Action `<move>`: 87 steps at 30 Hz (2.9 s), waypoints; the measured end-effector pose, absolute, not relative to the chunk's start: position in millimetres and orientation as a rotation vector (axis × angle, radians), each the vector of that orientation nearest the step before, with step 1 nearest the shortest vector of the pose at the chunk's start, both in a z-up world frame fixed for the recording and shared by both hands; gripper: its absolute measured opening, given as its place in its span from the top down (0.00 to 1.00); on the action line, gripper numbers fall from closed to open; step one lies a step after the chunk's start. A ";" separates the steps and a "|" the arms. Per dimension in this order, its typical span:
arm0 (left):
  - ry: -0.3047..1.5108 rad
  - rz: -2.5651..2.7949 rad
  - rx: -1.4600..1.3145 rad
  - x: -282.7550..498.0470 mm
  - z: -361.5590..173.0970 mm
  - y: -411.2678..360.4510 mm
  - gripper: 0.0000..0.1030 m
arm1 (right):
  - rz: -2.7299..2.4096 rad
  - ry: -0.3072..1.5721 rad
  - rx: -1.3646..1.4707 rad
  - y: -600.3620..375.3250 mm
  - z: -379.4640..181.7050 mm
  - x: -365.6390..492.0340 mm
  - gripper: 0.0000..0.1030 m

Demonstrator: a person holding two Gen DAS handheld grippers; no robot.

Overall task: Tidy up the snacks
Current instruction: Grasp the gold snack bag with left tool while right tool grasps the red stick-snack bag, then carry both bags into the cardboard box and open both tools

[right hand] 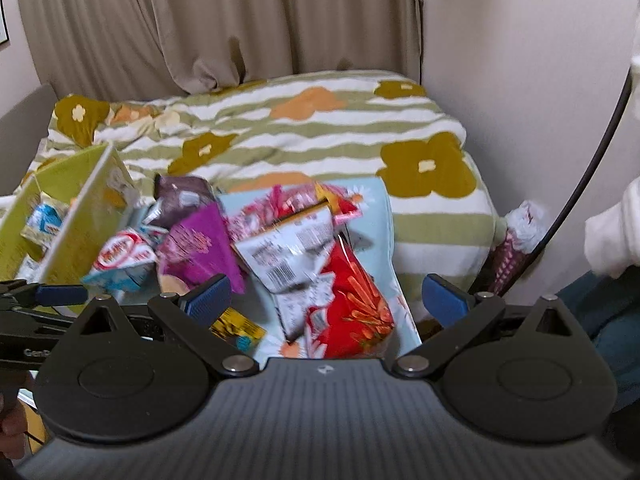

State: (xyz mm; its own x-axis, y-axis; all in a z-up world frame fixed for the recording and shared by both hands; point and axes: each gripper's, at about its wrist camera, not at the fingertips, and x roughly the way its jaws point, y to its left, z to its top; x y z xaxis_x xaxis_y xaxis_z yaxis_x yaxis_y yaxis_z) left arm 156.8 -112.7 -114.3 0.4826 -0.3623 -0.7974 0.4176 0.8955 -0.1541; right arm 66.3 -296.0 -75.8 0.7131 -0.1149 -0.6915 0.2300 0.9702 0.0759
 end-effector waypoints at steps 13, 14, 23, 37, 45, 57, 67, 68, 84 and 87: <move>1.100 -0.508 0.036 176.7 -179.9 -133.8 0.15 | -0.163 0.826 0.207 -312.7 -142.6 97.3 0.00; 1.103 -0.512 0.038 177.2 -181.4 -135.3 0.15 | -0.161 0.831 0.205 -312.9 -144.9 98.4 0.00; 1.120 -0.528 0.069 175.5 -188.8 -148.6 0.31 | -0.155 0.867 0.169 -313.8 -154.4 106.2 0.00; 1.094 -0.467 0.094 150.1 -182.0 -144.4 0.33 | -0.142 0.894 0.109 -313.4 -167.1 110.2 0.00; 1.056 -0.441 0.091 136.7 -170.3 -140.6 0.33 | -0.110 0.904 0.073 -310.2 -174.3 111.7 0.07; 1.014 -0.411 0.078 117.5 -148.5 -132.6 0.33 | -0.128 0.899 0.068 -312.2 -164.0 91.0 0.25; 0.934 -0.372 0.053 97.7 -102.6 -111.5 0.33 | -0.114 0.860 0.095 -304.0 -124.0 66.5 0.27; 0.924 -0.366 0.049 96.7 -97.8 -107.8 0.33 | -0.108 0.852 0.096 -301.2 -118.4 65.4 0.27; 0.744 -0.178 -0.004 128.3 -13.3 22.5 0.33 | 0.101 0.656 0.110 -186.0 -20.2 109.0 0.27; 0.715 -0.167 -0.021 140.9 -0.6 53.9 0.33 | 0.135 0.631 0.110 -152.7 -8.2 126.3 0.27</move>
State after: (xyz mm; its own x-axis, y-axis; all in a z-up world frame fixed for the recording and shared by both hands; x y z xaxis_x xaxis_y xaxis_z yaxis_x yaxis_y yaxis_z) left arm 140.9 53.9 -0.6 0.7426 -0.1598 -0.6504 0.1456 0.9864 -0.0762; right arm 126.3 -152.7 -8.2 0.7990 0.1591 -0.5798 -0.0924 0.9854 0.1430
